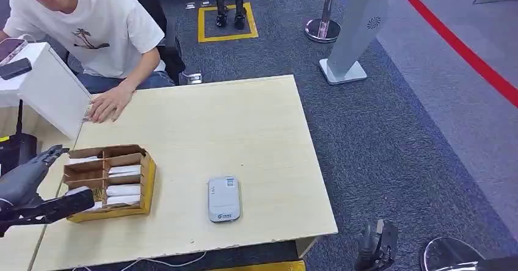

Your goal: Pass the card to the sensor for recognition and then transmit it.

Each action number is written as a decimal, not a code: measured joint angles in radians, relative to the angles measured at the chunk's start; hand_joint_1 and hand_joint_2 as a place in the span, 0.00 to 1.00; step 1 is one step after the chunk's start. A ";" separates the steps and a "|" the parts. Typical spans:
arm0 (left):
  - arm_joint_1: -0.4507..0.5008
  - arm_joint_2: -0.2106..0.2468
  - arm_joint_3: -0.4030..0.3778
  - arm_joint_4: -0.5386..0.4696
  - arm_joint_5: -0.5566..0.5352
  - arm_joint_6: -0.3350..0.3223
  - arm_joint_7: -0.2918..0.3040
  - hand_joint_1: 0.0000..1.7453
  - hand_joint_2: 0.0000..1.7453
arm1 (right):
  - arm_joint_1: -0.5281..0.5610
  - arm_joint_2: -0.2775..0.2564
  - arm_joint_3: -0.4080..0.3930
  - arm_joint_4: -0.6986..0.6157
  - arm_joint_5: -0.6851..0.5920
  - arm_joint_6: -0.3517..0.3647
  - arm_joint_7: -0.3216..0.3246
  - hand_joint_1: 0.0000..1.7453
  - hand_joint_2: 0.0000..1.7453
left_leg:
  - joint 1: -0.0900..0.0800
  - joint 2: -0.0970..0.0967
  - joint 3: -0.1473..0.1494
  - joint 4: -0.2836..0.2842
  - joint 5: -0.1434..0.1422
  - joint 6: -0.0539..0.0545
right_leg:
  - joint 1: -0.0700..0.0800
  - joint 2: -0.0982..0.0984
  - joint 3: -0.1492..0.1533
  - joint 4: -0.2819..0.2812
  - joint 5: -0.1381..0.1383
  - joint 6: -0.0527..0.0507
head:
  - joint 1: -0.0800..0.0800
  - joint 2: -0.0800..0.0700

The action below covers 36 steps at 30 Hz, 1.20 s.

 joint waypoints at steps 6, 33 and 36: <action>-0.009 0.005 -0.021 0.011 0.022 0.000 -0.002 0.00 1.00 | 0.000 0.000 0.000 0.001 -0.002 0.000 0.000 0.00 0.00 | 0.000 0.000 0.000 0.000 0.000 0.000 | 0.000 0.000 0.000 0.000 0.000 0.000 | 0.000 0.000; -0.236 0.103 -0.185 0.032 0.250 -0.122 0.043 0.00 1.00 | -0.012 0.000 0.020 0.001 -0.014 -0.004 0.010 0.00 0.00 | 0.000 0.000 0.000 0.000 0.000 0.000 | 0.000 0.000 0.000 0.000 0.000 0.000 | 0.001 0.000; -0.257 0.116 -0.212 0.037 0.309 -0.130 0.050 0.00 1.00 | -0.013 0.000 0.024 0.001 -0.014 -0.004 0.012 0.00 0.00 | 0.000 0.000 0.000 0.000 0.000 0.000 | 0.000 0.000 0.000 0.000 0.000 0.000 | 0.000 0.000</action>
